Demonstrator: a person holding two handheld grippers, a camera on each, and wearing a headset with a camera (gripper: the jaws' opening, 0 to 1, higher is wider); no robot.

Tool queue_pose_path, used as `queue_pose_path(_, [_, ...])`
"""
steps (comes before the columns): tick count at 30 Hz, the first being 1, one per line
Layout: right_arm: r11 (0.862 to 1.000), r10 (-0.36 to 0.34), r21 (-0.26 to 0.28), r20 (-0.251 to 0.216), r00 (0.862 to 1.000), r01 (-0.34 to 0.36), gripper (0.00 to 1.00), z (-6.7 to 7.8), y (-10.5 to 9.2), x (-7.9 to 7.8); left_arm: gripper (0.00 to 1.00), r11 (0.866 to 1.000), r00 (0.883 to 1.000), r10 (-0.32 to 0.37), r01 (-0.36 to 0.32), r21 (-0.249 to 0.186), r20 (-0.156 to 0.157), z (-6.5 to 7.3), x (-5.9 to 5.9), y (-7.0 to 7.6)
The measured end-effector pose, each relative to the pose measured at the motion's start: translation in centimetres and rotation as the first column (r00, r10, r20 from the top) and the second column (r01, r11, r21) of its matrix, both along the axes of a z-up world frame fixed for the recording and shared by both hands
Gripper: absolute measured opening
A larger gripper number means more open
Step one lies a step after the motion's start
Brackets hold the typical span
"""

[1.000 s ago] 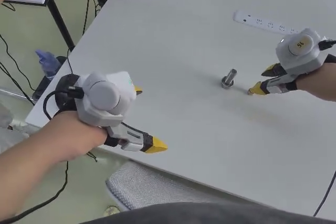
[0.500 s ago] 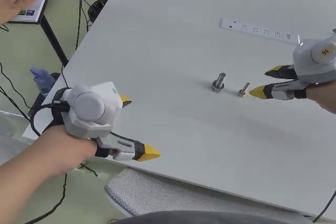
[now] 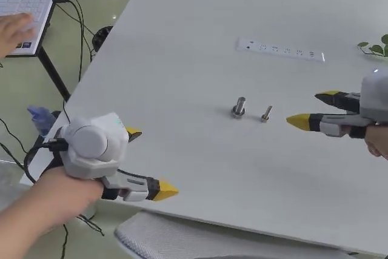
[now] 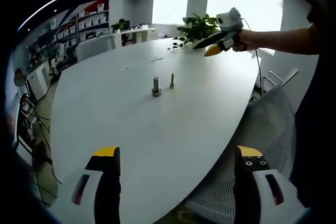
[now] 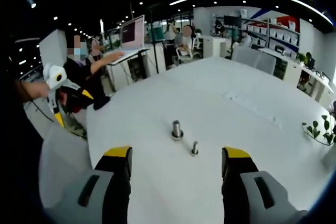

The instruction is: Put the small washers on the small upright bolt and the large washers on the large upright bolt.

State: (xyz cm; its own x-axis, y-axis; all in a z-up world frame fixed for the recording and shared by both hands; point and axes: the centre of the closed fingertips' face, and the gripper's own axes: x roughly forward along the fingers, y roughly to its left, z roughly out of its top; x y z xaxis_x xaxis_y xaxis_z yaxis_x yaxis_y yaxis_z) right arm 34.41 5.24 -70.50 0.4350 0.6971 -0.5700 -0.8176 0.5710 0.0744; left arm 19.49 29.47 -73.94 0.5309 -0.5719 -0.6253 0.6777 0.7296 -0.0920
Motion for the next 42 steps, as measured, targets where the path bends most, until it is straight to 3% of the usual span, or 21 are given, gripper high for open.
queue_pose_path(4, [1.0, -0.005, 0.014, 0.015, 1.0, 0.004, 0.75, 0.3, -1.0, -2.0, 0.9, 0.999, 1.0, 0.012, -0.012, -0.031, 0.019, 1.2, 0.4, -0.5])
queue_pose_path(10, [0.999, -0.019, 0.042, 0.077, 0.997, 0.016, 0.78, 1.1, -2.1, -4.0, 0.91, 0.998, 0.999, 0.023, -0.022, -0.056, 0.03, 1.8, 0.6, -0.9])
queue_pose_path(11, [0.998, -0.031, 0.059, 0.08, 0.996, 0.026, 0.79, 1.3, -2.3, -4.4, 0.91, 0.997, 0.997, 0.047, -0.044, -0.06, 0.053, 2.3, 1.0, -0.9])
queue_pose_path(13, [0.99, -0.089, 0.118, 0.096, 0.991, 0.078, 0.83, 2.0, -2.8, -4.6, 0.92, 0.995, 0.996, 0.058, -0.052, -0.09, 0.068, 3.1, 1.0, -1.2])
queue_pose_path(21, [0.99, -0.064, 0.133, 0.146, 0.987, 0.045, 0.89, 2.1, -3.6, -8.0, 0.95, 0.985, 0.995, 0.084, -0.073, -0.158, 0.06, 3.4, 0.8, -2.0])
queue_pose_path(26, [0.983, -0.098, 0.168, 0.156, 0.983, 0.072, 0.92, 1.7, -4.1, -9.6, 0.95, 0.98, 0.993, 0.091, -0.076, -0.186, 0.073, 3.8, 0.6, -2.3])
queue_pose_path(33, [0.981, -0.115, 0.174, 0.139, 0.984, 0.09, 0.92, 0.4, -4.4, -10.7, 0.98, 0.979, 0.99, 0.114, -0.097, -0.178, 0.087, 3.4, 0.5, -2.1])
queue_pose_path(36, [0.986, -0.108, 0.144, 0.128, 0.986, 0.089, 0.92, -0.3, -4.5, -11.2, 0.99, 0.977, 0.983, 0.151, -0.132, -0.168, 0.105, 3.3, 0.7, -1.5])
queue_pose_path(42, [0.983, -0.118, 0.156, 0.119, 0.986, 0.099, 0.92, -0.7, -5.0, -11.8, 1.0, 0.981, 0.987, 0.134, -0.119, -0.152, 0.093, 2.5, -0.3, -1.7])
